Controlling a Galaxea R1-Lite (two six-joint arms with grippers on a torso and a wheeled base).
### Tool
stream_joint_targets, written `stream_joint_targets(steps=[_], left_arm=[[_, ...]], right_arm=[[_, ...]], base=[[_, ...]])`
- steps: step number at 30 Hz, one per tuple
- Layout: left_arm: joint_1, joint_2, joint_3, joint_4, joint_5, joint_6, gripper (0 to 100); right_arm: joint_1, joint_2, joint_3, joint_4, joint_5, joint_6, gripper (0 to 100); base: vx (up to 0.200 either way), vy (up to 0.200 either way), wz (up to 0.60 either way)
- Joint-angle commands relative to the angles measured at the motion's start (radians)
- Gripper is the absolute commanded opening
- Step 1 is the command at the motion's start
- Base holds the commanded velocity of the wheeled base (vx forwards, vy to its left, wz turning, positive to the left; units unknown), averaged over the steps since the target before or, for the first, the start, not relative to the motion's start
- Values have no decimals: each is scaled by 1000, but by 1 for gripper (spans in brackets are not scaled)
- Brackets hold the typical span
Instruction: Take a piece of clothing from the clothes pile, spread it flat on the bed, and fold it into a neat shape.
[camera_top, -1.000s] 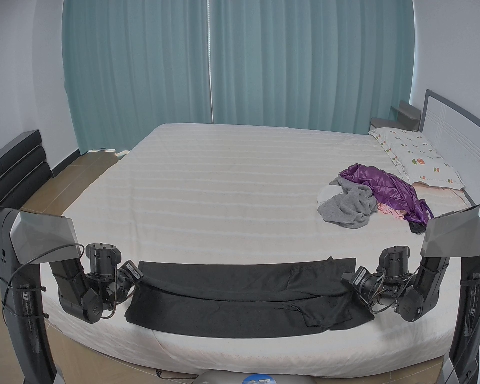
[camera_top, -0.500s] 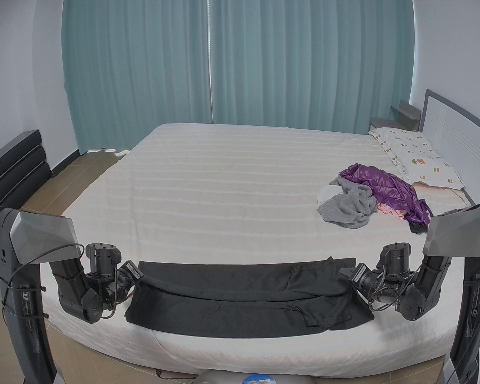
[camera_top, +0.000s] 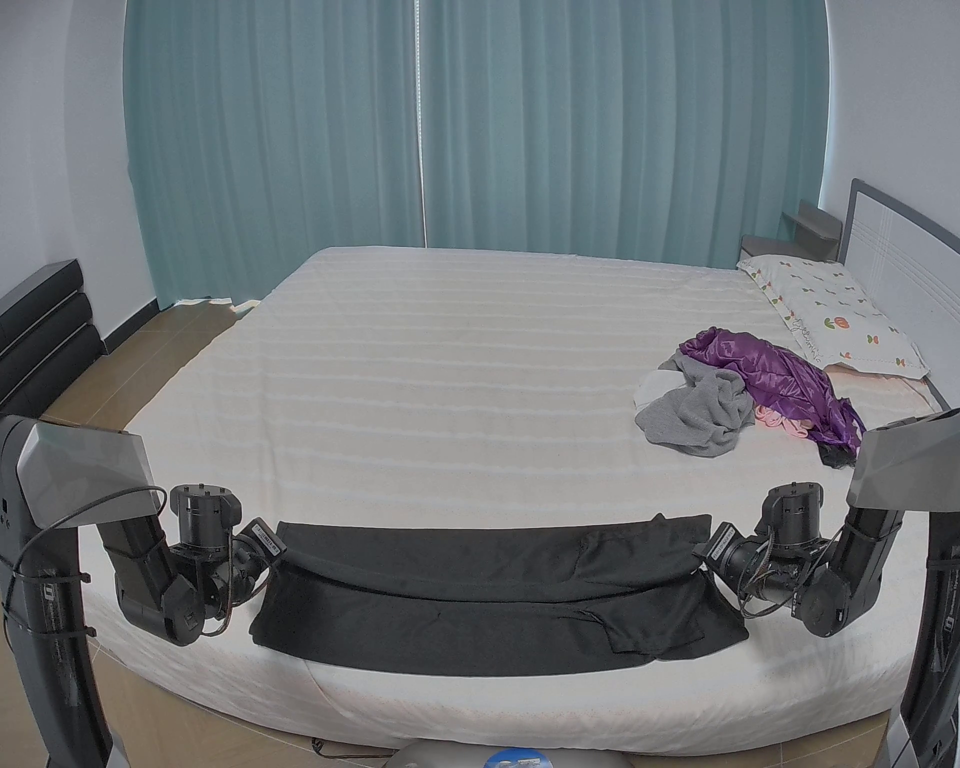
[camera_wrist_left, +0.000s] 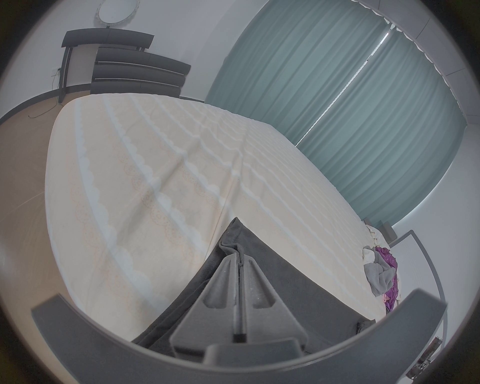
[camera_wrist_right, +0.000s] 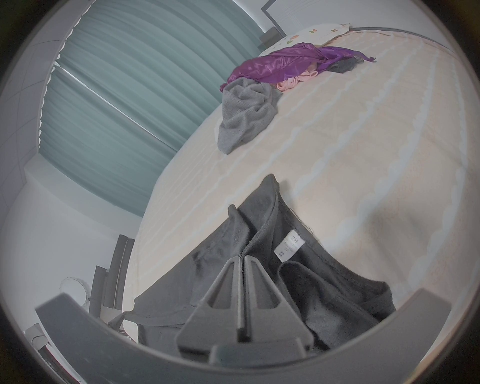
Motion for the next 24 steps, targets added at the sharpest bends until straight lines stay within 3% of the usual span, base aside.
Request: stream_joint_targets(steps=[1, 8, 24], left_arm=[[0, -6, 0, 0, 0, 1, 0], [9, -16, -20, 0, -2, 4, 0], [34, 3, -275, 29, -2, 64, 0]], right_arm=[[-12, -28, -6, -5, 0, 2, 0], [-34, -24, -41, -6, 3, 8, 0], [-73, 19, -251, 17, -3, 0, 0]], base=[[0, 0, 0], [0, 0, 0], [0, 0, 0]])
